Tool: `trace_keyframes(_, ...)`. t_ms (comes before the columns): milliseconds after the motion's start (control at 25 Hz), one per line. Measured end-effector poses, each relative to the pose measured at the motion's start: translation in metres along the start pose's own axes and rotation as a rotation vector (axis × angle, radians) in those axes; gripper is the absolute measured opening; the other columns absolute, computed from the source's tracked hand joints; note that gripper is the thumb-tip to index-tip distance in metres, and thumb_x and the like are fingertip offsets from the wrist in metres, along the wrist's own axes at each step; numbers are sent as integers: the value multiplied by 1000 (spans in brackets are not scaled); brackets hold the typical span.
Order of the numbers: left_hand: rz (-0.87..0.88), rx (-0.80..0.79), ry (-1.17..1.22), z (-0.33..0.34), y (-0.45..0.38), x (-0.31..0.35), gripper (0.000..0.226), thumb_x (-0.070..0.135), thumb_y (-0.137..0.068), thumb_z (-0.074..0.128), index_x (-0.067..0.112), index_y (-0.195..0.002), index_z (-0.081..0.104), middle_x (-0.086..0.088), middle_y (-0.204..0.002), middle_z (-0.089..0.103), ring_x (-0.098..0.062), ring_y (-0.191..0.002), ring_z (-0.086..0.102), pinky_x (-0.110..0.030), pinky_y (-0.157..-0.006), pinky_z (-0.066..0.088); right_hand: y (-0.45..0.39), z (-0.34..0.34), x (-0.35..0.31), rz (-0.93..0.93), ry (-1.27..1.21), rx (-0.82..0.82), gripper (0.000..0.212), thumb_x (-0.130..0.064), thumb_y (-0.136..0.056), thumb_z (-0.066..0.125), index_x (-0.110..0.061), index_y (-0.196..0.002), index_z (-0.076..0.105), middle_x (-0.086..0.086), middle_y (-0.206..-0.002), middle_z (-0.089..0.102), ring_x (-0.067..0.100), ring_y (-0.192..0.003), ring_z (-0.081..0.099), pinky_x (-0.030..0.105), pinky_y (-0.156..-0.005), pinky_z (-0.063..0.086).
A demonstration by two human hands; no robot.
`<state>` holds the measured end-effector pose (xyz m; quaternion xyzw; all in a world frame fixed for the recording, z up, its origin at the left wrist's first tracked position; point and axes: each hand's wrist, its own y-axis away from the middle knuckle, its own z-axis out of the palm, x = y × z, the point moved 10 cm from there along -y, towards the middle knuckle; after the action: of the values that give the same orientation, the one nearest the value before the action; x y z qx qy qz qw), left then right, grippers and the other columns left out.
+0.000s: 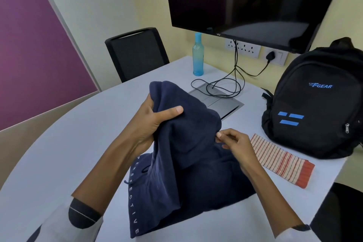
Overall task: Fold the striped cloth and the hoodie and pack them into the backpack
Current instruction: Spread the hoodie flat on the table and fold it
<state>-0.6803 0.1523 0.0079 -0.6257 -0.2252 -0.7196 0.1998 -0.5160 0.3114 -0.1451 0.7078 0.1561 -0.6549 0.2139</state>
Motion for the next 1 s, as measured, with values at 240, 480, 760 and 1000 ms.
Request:
trace_keyframes(240,20,-26,93,-4,8,16,67,9,-67,78,26,-125,51,4,-116,68,-13,-105,65,-25,-86,55,10,38,12,69,-59,-205,39,-11,-77,78,-20,-111,62,-6,-103,67,12,-79,66,24,-71,50)
trace_keyframes(480,17,-19,149,-18,18,16,56,7,-70,72,24,-121,56,3,-113,69,-13,-103,66,-29,-86,55,7,40,24,194,-255,-97,3,-11,-86,68,-9,-88,67,-2,-66,58,10,-64,51,20,-61,50)
trace_keyframes(760,95,91,-149,-44,15,34,8,8,-75,71,11,-79,65,0,-76,72,-16,-82,67,-20,-69,55,-2,35,16,192,-540,-85,20,-25,-99,48,-18,-108,63,-1,-110,70,16,-99,65,39,-93,51)
trace_keyframes(1000,155,-192,-227,2,19,35,38,-6,-75,69,3,-112,66,-12,-111,69,-20,-103,65,-28,-92,51,1,21,37,258,-569,-108,56,-55,-77,65,-14,-116,65,4,-113,71,18,-106,66,33,-92,50)
